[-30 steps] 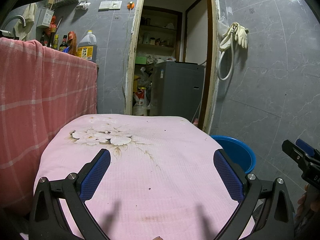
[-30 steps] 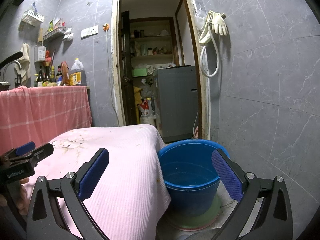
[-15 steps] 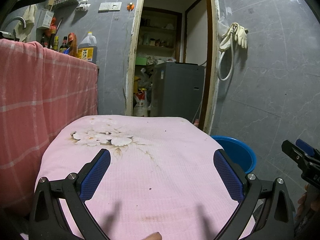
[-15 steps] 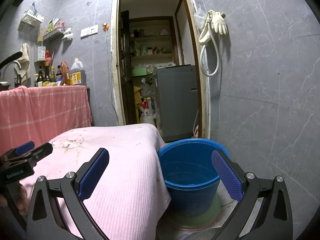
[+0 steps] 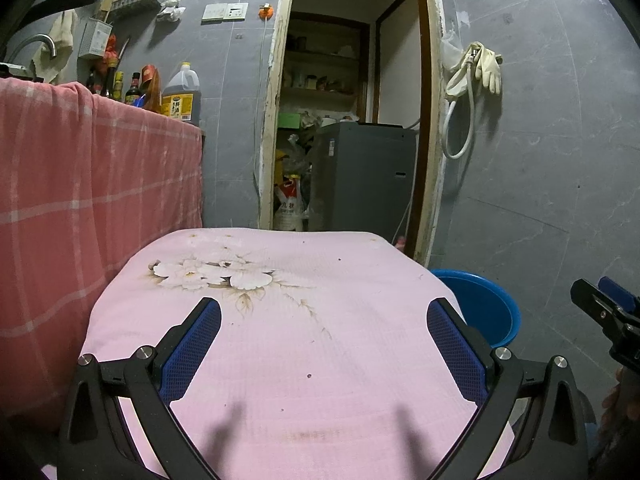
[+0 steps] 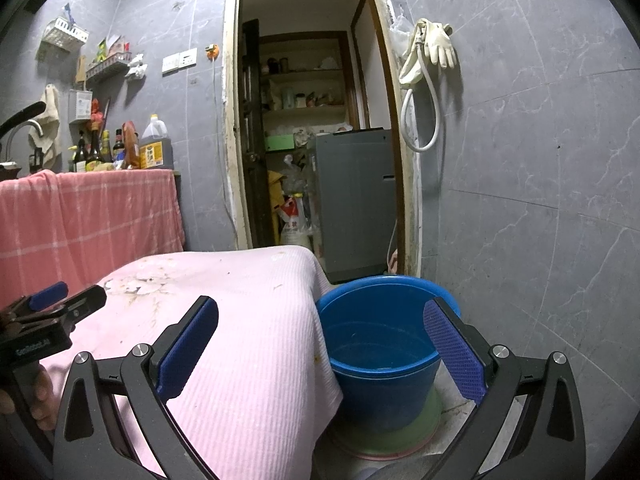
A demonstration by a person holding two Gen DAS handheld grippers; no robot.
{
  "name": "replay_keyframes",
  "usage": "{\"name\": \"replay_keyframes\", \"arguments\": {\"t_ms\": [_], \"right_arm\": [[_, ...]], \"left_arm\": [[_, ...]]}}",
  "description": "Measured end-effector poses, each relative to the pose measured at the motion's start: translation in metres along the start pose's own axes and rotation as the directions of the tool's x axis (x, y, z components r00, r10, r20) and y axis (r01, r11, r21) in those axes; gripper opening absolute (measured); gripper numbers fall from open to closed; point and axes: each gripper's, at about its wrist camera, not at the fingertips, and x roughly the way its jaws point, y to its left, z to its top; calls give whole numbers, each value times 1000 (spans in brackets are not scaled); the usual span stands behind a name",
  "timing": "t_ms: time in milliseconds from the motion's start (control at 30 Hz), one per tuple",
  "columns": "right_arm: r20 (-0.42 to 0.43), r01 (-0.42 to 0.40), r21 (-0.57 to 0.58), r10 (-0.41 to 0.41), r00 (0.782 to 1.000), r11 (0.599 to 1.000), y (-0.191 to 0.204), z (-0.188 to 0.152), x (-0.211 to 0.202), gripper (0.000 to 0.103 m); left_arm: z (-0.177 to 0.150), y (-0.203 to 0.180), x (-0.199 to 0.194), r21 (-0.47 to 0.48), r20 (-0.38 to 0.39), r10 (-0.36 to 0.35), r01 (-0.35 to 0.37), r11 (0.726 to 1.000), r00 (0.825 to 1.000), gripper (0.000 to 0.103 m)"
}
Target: Collect trash
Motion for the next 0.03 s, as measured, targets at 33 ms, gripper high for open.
{"name": "replay_keyframes", "arguments": {"t_ms": [33], "right_arm": [[0,0,0,0,1000,1000,0,0,0,103]], "left_arm": [[0,0,0,2,-1,-2,2,1000,1000,101]]}}
